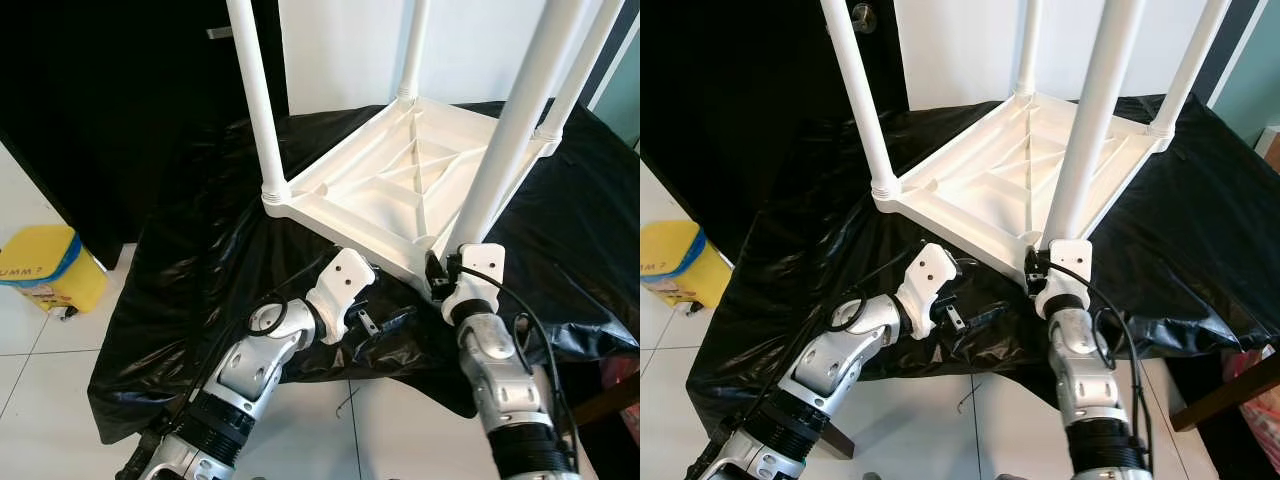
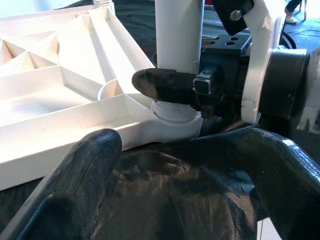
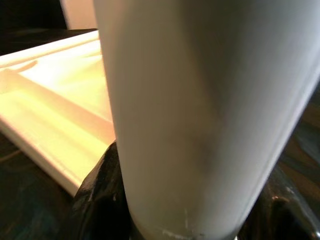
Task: Building children table
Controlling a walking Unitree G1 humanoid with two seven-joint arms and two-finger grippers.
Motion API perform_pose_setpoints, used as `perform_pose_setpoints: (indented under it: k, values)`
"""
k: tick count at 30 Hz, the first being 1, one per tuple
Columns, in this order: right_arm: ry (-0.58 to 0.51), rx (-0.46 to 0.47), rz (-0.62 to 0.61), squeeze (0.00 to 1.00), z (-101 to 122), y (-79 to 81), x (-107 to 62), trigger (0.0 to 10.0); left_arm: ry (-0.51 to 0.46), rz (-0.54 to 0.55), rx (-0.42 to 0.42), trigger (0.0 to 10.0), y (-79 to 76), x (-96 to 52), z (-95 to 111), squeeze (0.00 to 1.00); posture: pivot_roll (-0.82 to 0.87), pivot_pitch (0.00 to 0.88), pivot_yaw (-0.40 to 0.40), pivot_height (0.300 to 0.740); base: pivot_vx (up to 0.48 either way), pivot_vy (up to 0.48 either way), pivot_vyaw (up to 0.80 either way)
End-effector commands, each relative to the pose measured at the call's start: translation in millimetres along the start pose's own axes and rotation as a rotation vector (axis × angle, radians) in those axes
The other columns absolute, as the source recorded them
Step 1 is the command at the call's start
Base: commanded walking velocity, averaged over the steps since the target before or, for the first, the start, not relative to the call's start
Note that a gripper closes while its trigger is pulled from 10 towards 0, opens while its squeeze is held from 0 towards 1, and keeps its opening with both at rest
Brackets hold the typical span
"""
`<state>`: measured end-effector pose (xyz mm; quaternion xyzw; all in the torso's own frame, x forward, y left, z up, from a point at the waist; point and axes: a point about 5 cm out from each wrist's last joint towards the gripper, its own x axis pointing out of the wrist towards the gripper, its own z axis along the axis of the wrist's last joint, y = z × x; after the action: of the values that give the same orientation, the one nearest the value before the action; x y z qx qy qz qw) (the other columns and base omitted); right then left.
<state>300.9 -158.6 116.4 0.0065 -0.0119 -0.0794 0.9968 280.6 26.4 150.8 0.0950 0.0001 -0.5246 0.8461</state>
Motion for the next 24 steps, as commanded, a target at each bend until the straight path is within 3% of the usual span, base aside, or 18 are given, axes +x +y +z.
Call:
perform_pose_setpoints:
  k: [1,5,20,21,24]
  values:
    - [0.13,0.057,-0.131,0.0,-25,-4.9,-9.5,10.0,0.017,-0.021,-0.008,10.0,-2.5,-1.6,-3,0.0,-0.16,0.056,0.005,0.74,0.0,0.0,0.0]
    - [0.135,0.109,-0.108,0.0,-23,8.2,-11.1,10.0,0.016,-0.018,-0.01,10.0,-2.8,-1.8,-3,0.0,-0.15,0.057,0.005,0.74,0.0,0.0,0.0]
    - [0.012,0.088,-0.019,0.0,-1,21.2,-11.3,10.0,0.014,-0.013,-0.008,10.0,-1.9,-0.5,-2,0.0,-0.16,0.06,0.004,0.74,0.0,0.0,0.0]
    - [-0.004,0.093,-0.003,1.0,1,22.1,-11.7,10.0,0.013,-0.012,-0.008,10.0,-1.5,-0.5,-2,0.0,-0.16,0.06,0.004,0.74,0.0,0.0,0.0]
    - [-0.034,0.093,0.023,1.0,6,23.1,-12.4,10.0,0.013,-0.01,-0.008,10.0,-1.2,-0.6,-2,0.0,-0.16,0.061,0.005,0.74,0.0,0.0,0.0]
